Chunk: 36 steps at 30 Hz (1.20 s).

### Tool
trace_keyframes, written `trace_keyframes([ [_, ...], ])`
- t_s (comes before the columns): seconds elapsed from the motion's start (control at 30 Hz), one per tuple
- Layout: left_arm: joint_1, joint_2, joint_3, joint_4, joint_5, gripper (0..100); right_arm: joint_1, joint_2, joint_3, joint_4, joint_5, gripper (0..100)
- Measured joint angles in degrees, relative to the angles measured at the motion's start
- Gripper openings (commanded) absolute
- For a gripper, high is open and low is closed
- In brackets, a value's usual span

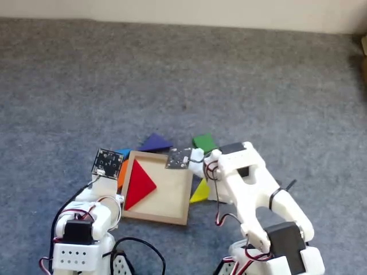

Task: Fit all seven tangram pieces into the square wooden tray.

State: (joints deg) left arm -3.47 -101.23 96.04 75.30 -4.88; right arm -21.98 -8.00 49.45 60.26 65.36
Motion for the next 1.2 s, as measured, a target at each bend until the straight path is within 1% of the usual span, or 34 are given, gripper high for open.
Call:
trace_keyframes([
  [0.23,0.00,0.00,0.00,0.00,0.00,1,2.55,0.00,0.00,0.53,0.35,17.6],
  [0.5,0.00,0.00,0.00,0.00,0.00,1,9.05,0.00,0.00,0.97,0.09,17.6],
  [0.67,0.00,0.00,0.00,0.00,0.00,1,12.92,0.00,0.09,1.14,-5.63,17.6],
  [0.87,0.00,0.00,0.00,0.00,0.00,1,13.36,-0.70,0.44,1.41,-9.85,17.6],
  [0.93,0.00,0.00,0.00,0.00,0.00,1,13.71,-2.46,1.67,2.73,-10.02,17.6],
  [1.1,0.00,0.00,0.00,0.00,0.00,1,13.89,-12.22,7.38,7.38,-10.11,17.6],
  [1.2,0.00,0.00,0.00,0.00,0.00,1,11.78,-19.60,12.66,9.41,-10.11,17.6],
])
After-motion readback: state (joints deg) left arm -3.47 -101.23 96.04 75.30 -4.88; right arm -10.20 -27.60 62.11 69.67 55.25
